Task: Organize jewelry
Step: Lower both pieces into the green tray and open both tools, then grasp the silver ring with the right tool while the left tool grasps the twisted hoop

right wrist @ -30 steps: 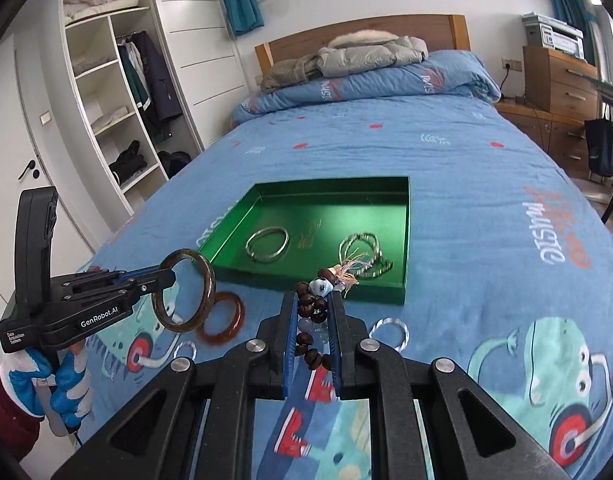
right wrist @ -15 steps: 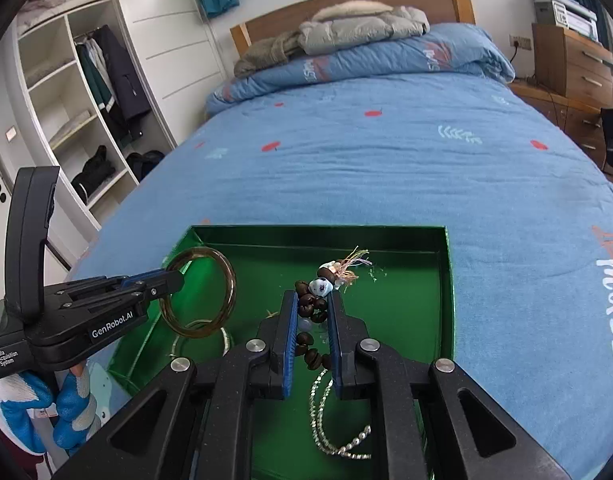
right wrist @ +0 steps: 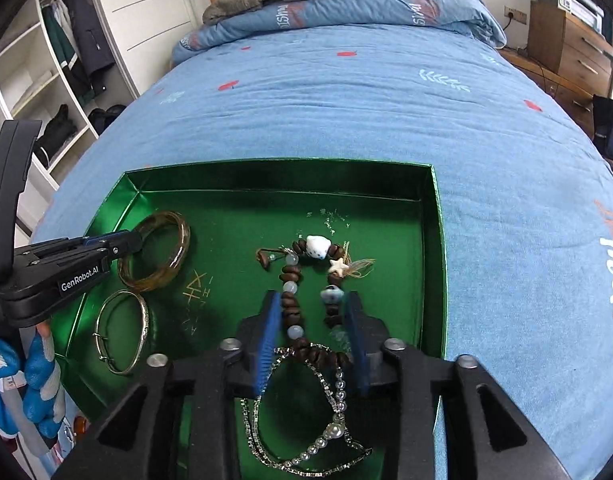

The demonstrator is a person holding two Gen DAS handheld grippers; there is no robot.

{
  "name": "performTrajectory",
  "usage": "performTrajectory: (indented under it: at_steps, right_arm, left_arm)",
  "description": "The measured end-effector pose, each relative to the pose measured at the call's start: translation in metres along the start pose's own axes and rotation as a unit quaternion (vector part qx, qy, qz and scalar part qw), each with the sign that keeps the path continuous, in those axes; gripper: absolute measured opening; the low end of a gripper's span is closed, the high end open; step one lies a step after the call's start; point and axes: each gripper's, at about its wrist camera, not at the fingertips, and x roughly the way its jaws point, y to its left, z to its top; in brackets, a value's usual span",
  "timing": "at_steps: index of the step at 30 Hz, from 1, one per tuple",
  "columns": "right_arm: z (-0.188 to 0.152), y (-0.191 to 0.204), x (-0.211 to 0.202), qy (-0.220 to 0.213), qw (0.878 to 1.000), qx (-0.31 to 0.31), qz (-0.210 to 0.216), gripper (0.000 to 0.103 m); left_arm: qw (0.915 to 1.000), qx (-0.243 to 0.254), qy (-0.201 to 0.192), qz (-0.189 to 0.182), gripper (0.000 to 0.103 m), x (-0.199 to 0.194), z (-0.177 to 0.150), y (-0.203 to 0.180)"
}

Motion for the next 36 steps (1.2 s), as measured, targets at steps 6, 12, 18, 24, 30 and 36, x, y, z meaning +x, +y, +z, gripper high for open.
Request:
performTrajectory:
  at_steps: [6,12,18,24,30,36]
  right_arm:
    - [-0.012,0.014,-0.042,-0.046,0.999,-0.023,-0.014,0.055]
    - [-0.043,0.035,-0.095,-0.090,0.994,-0.041,-0.035,0.062]
    - [-0.072,0.045,-0.138,-0.112,0.992,-0.030,-0.038,0.062]
    - [-0.099,0.053,-0.183,-0.132,0.989,-0.034,-0.050,0.062]
    - [-0.135,0.070,-0.223,-0.143,0.984,-0.046,-0.095,0.062]
    - [-0.175,0.080,-0.250,-0.148,0.981,-0.048,-0.120,0.063]
  left_arm:
    - [0.9982,0.016,-0.057,-0.003,0.022,-0.053,-0.014,-0.006]
    - [0.9925,0.031,-0.118,0.016,0.026,-0.124,-0.047,-0.009]
    - [0.9871,0.034,-0.154,0.027,0.026,-0.182,-0.080,-0.008]
    - [0.9831,0.032,-0.179,0.025,0.036,-0.228,-0.120,-0.010]
    - [0.9817,0.028,-0.187,0.023,0.036,-0.261,-0.161,-0.003]
    - [0.9824,0.025,-0.182,0.037,0.036,-0.276,-0.198,0.008]
